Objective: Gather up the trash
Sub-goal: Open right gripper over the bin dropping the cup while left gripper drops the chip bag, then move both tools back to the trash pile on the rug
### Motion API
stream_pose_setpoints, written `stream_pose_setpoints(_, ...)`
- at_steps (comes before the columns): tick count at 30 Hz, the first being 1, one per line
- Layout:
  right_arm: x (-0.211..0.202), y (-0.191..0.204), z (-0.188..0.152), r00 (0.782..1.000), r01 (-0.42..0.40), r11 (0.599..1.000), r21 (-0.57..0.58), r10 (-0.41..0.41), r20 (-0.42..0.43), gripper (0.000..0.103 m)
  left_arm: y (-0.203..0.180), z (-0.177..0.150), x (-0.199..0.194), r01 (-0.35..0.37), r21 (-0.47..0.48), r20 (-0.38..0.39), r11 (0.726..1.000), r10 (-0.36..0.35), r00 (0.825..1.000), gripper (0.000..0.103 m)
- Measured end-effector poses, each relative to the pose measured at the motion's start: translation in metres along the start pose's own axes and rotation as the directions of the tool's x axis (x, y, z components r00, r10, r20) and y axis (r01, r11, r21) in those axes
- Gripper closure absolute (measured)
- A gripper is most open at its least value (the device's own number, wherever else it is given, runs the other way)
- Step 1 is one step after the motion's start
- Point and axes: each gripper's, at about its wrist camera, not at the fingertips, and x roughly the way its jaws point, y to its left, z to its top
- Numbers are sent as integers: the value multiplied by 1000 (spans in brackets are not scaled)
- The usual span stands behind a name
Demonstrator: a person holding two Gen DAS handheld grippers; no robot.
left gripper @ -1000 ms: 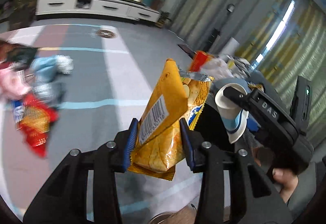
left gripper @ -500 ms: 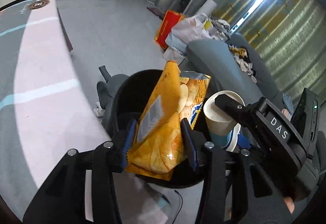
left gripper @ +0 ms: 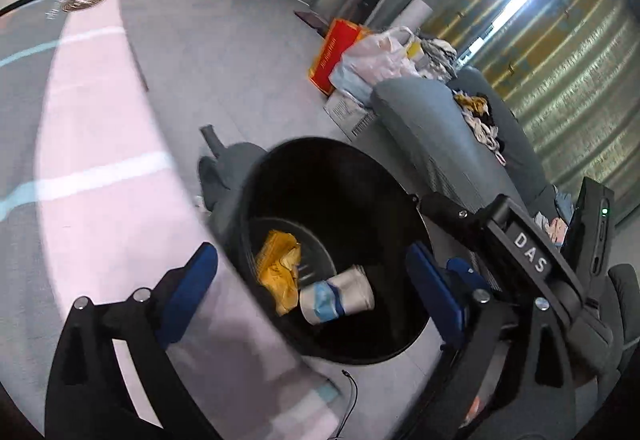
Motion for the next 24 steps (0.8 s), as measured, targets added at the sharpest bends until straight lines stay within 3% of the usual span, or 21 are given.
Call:
stream_pose_setpoints(6,-10,39,-8,999,-25,993,-116,28,24,3,41,0,-81,-106,-53,127,993,112,986,3)
stream_pose_setpoints(10,-22,79,-21,995,-80,971,-226,92,42,3,77,-6,-151,-221,-119,224,968,243,944,3)
stream_pose_setpoints(13,-32,112,-34,985,-143,937,-318,166,45,3,109,-15,-206,-325,-217,278,920,377,883,3)
stream_pose_setpoints(16,-42,150,-54,968,-221,883,-415,250,17,3,143,-32,-253,-415,-310,300,855,503,811,3)
stream_pose_setpoints(19,-49,188,-82,943,-304,802,-513,329,-45,3,175,-51,-287,-493,-379,301,783,608,734,3)
stream_pose_setpoints(22,-45,226,-117,917,-384,712,-587,367,-154,3,217,-70,-305,-574,-444,251,688,711,657,3)
stream_pose_setpoints(24,-39,247,-139,898,-431,660,-616,379,-223,3,239,-85,-312,-593,-491,235,638,752,615,3)
